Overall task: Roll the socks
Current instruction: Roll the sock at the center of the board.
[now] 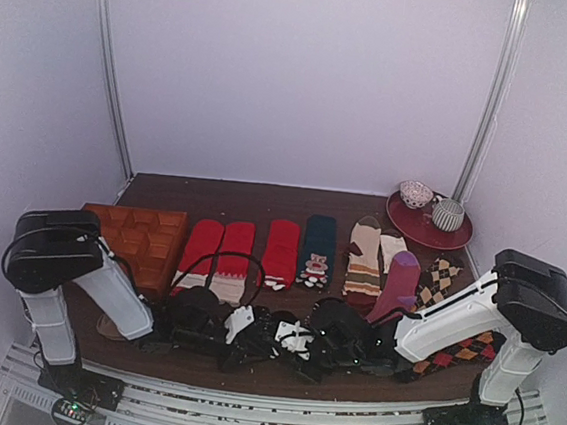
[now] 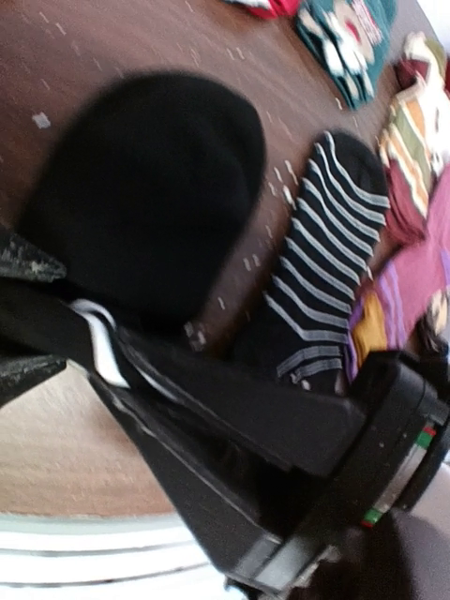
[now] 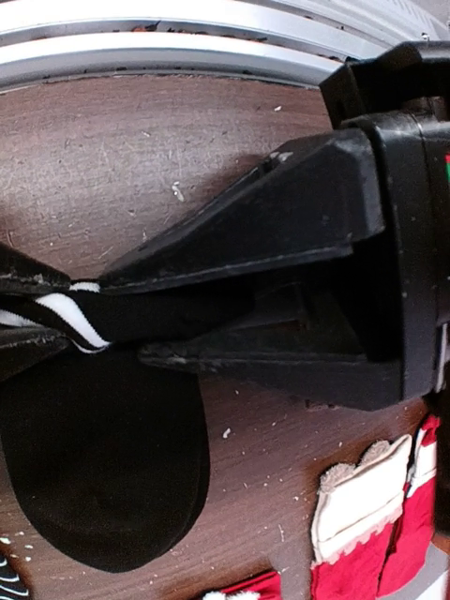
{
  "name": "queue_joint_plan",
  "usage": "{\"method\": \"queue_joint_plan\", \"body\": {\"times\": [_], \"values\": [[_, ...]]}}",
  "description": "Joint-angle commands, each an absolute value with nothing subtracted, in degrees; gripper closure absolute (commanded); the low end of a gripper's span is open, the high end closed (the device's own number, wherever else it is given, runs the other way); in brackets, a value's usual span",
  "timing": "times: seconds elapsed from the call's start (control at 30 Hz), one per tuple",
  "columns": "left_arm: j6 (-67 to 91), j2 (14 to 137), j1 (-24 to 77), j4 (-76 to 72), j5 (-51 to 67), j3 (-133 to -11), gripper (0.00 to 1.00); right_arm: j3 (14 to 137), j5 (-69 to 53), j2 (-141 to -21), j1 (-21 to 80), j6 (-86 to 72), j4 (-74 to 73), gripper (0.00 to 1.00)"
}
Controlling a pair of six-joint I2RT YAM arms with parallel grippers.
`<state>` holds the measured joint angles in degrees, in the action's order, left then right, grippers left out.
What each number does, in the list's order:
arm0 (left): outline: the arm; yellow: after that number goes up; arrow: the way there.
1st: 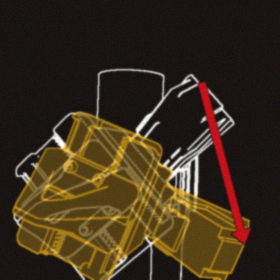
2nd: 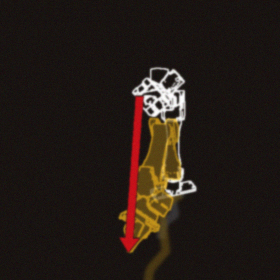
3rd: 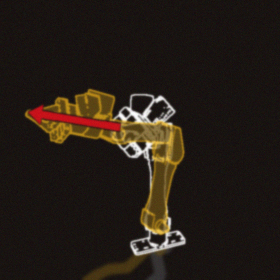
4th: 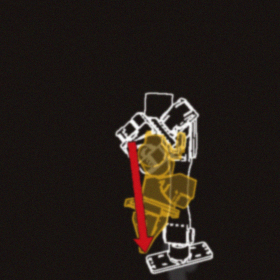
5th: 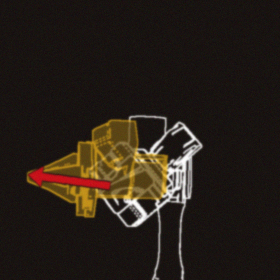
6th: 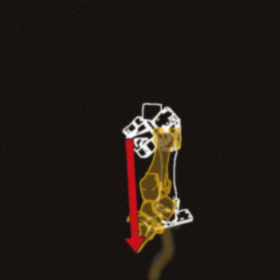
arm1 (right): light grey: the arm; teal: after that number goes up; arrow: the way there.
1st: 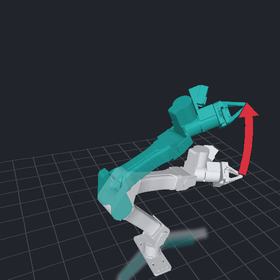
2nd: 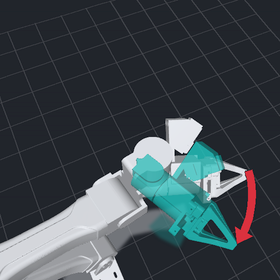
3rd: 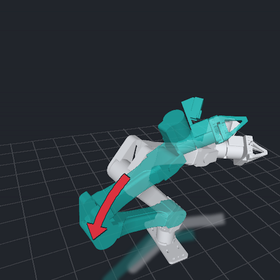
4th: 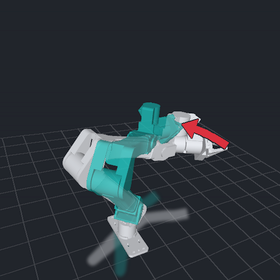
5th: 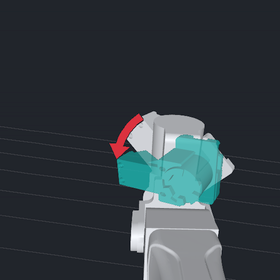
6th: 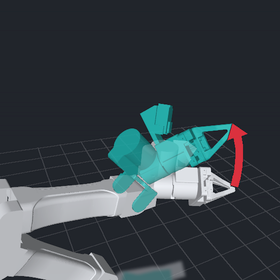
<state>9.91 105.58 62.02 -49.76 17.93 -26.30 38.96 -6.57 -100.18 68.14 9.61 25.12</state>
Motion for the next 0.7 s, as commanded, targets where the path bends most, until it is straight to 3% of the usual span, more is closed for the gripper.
{"method": "queue_joint_plan", "body": {"times": [0.0, 0.27, 0.67], "values": [[1.4, 98.35, 63.09, -37.41, 13.73, -24.28, 0.73, 40.9, -13.59, -101.62, 63.77, -0.61, 9.52, 0.92], [-8.14, 88.15, 65.21, -33.77, 11.92, -26.21, 0.67, 46.13, -26.52, -106.25, 59.84, -6.18, -1.9, 0.91], [-9.29, 95.24, 65.65, -43.27, 11.15, -25.12, 0.62, 47.96, -31.98, -110.83, 57.13, -8.35, -5.62, 0.9]]}}
